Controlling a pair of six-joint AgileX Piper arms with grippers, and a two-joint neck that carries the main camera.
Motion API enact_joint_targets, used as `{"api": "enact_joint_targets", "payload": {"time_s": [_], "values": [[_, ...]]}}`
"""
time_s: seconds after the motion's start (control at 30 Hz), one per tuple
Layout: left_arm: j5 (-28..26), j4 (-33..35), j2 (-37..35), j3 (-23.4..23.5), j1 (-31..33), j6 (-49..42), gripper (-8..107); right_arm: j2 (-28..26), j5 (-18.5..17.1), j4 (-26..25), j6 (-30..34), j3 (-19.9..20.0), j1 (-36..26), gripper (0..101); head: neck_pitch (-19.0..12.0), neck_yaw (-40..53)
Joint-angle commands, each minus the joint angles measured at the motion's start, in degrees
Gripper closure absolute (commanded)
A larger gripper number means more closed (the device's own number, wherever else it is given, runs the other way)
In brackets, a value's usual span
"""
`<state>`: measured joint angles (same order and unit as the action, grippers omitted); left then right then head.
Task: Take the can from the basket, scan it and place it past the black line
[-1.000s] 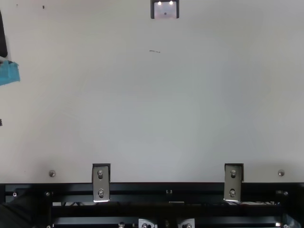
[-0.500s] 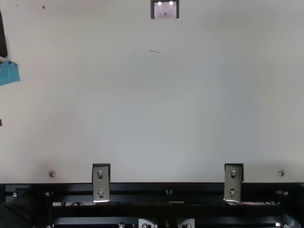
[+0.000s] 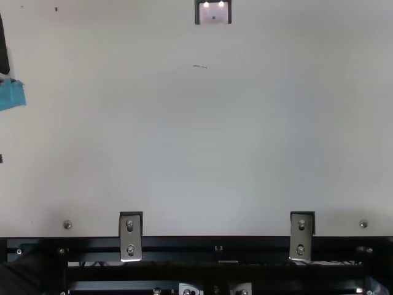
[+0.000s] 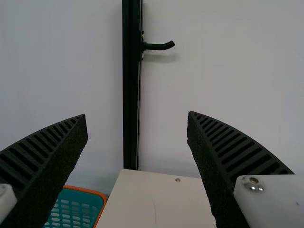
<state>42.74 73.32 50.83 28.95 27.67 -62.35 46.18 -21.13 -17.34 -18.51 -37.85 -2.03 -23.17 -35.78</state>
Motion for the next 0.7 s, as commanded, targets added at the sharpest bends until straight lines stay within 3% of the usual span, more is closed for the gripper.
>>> {"api": "enact_joint_targets", "payload": {"time_s": [0.0,0.3,0.67], "values": [[0.0,0.0,0.0,0.0,0.0,0.0,9,-0.4,-1.5,-0.2,-0.4,-0.4,-0.3,101,-1.8,-0.7],[0.0,0.0,0.0,0.0,0.0,0.0,9,-4.2,-6.2,1.2,0.4,-2.8,-3.3,101,-1.8,-0.7],[0.0,0.0,0.0,0.0,0.0,0.0,9,-6.5,-9.9,6.2,6.8,-5.5,-10.3,101,-1.8,-0.7]]}}
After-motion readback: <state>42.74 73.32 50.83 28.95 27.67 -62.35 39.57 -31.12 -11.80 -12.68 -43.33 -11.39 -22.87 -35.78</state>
